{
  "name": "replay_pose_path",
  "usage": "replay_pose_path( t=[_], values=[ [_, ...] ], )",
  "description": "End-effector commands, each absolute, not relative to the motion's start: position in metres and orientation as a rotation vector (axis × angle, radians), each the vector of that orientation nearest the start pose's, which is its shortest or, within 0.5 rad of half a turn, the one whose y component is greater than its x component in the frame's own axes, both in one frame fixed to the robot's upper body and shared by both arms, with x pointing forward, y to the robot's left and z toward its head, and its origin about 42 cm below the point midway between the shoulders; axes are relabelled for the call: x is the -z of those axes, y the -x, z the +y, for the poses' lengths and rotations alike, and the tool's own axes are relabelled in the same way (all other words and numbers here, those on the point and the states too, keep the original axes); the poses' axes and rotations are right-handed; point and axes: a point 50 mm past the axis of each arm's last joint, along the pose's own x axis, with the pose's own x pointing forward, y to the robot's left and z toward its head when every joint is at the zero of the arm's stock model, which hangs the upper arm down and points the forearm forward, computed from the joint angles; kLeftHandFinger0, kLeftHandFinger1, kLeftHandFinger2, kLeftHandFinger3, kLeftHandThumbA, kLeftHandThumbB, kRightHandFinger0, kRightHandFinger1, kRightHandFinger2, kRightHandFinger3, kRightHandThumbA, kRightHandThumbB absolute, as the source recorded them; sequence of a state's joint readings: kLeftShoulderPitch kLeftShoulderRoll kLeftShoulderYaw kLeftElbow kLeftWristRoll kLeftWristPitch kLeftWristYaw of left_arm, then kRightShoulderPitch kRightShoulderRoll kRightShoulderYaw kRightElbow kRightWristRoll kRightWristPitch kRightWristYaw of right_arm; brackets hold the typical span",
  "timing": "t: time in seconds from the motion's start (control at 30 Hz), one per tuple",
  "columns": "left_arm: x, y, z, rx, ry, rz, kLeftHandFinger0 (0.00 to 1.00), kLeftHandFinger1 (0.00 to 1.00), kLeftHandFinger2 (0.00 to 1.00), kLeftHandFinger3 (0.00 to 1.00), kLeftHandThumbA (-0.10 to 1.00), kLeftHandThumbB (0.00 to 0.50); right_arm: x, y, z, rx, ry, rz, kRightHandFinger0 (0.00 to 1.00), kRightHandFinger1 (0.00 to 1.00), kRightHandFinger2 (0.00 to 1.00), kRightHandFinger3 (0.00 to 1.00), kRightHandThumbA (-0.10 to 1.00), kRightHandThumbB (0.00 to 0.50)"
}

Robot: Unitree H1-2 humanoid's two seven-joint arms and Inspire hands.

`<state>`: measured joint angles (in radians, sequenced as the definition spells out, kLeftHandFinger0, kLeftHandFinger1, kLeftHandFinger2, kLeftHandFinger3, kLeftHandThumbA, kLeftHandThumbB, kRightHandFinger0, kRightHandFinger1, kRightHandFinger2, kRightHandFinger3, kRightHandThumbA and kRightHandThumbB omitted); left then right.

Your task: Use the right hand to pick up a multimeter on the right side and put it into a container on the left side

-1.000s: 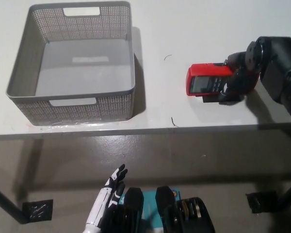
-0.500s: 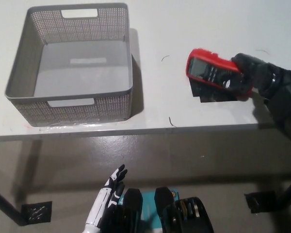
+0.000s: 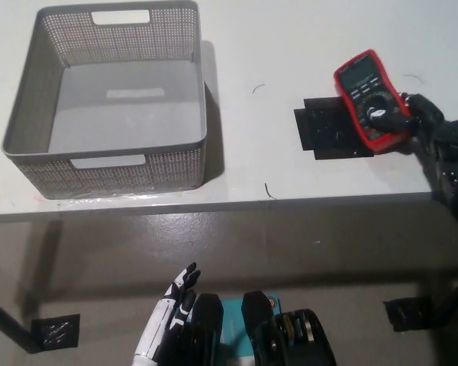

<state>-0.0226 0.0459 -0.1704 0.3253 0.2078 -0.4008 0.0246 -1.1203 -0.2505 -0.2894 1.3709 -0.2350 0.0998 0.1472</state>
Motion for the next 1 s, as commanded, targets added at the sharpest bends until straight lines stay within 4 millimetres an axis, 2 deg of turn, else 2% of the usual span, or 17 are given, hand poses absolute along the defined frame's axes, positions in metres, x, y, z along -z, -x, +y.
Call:
replay_pose_path(
  t=[0.0,0.07,0.13,0.2,0.23,0.27,0.3,0.33,0.37,0.4,0.47,0.5,0.53,0.63,0.77,0.87,0.97],
  values=[
    [-0.039,-0.27,0.175,0.263,-0.229,-0.134,1.0,1.0,1.0,1.0,1.0,0.398,-0.317,-0.591,-0.19,-0.313,-0.958,0.118,0.0,0.07,0.65,1.0,-0.1,0.103],
    [-0.039,-0.268,0.175,0.263,-0.234,-0.131,1.0,1.0,1.0,1.0,1.0,0.397,-0.331,-0.592,-0.182,-0.321,-0.964,0.119,0.0,0.07,0.63,1.0,-0.1,0.122],
    [-0.037,-0.268,0.176,0.266,-0.233,-0.133,1.0,1.0,1.0,1.0,1.0,0.386,-0.357,-0.589,-0.166,-0.41,-0.893,0.079,0.0,0.01,0.51,0.63,-0.1,0.089],
    [-0.037,-0.268,0.176,0.267,-0.233,-0.134,1.0,1.0,1.0,1.0,1.0,0.384,-0.364,-0.587,-0.159,-0.427,-0.874,0.055,0.0,0.01,0.51,0.6,-0.1,0.104],
    [-0.036,-0.267,0.175,0.267,-0.23,-0.131,1.0,1.0,1.0,1.0,1.0,0.383,-0.372,-0.586,-0.152,-0.444,-0.894,0.052,0.0,0.03,0.54,0.84,-0.1,0.123],
    [-0.035,-0.265,0.174,0.267,-0.228,-0.127,1.0,1.0,1.0,1.0,1.0,0.379,-0.378,-0.584,-0.144,-0.461,-0.907,0.051,0.0,0.02,0.55,0.62,-0.1,0.132],
    [-0.034,-0.264,0.173,0.267,-0.227,-0.125,1.0,1.0,1.0,1.0,1.0,0.378,-0.381,-0.582,-0.137,-0.491,-0.927,0.058,0.0,0.04,0.59,0.58,-0.1,0.13],
    [-0.033,-0.262,0.173,0.267,-0.226,-0.122,1.0,1.0,1.0,1.0,1.0,0.37,-0.382,-0.582,-0.133,-0.508,-0.939,0.063,0.0,0.09,0.64,0.69,-0.1,0.14],
    [-0.033,-0.261,0.173,0.267,-0.227,-0.122,1.0,1.0,1.0,1.0,1.0,0.365,-0.384,-0.581,-0.128,-0.525,-0.941,0.058,0.0,0.09,0.65,0.98,-0.1,0.152],
    [-0.032,-0.26,0.172,0.265,-0.225,-0.117,1.0,1.0,1.0,1.0,1.0,0.373,-0.389,-0.578,-0.118,-0.553,-0.94,0.041,0.0,0.09,0.65,1.0,-0.1,0.161],
    [-0.031,-0.26,0.172,0.261,-0.22,-0.105,1.0,1.0,1.0,1.0,1.0,0.393,-0.394,-0.575,-0.109,-0.59,-0.944,0.022,0.0,0.09,0.64,0.91,-0.1,0.15],
    [-0.031,-0.258,0.172,0.26,-0.212,-0.097,1.0,1.0,1.0,1.0,1.0,0.41,-0.398,-0.571,-0.1,-0.589,-0.952,0.013,0.0,0.1,0.63,0.63,-0.1,0.149],
    [-0.03,-0.258,0.172,0.262,-0.217,-0.098,1.0,1.0,1.0,1.0,1.0,0.409,-0.4,-0.57,-0.097,-0.593,-0.958,0.008,0.0,0.12,0.66,0.52,-0.1,0.14],
    [-0.03,-0.26,0.173,0.261,-0.201,-0.088,1.0,1.0,1.0,1.0,1.0,0.44,-0.418,-0.559,-0.077,-0.642,-0.992,-0.042,0.0,0.17,0.69,0.87,-0.1,0.138],
    [-0.029,-0.259,0.172,0.267,-0.209,-0.09,1.0,1.0,1.0,1.0,1.0,0.438,-0.431,-0.543,-0.059,-0.693,-0.95,-0.101,0.0,0.21,0.73,0.65,-0.1,0.182],
    [-0.027,-0.255,0.171,0.27,-0.218,-0.099,1.0,1.0,1.0,1.0,1.0,0.419,-0.43,-0.536,-0.045,-0.715,-0.966,-0.089,0.0,0.17,0.73,0.97,-0.1,0.174],
    [-0.024,-0.252,0.17,0.271,-0.193,-0.088,1.0,1.0,1.0,1.0,1.0,0.415,-0.428,-0.527,-0.033,-0.758,-0.917,-0.102,0.0,0.16,0.69,1.0,-0.1,0.17]
  ],
)
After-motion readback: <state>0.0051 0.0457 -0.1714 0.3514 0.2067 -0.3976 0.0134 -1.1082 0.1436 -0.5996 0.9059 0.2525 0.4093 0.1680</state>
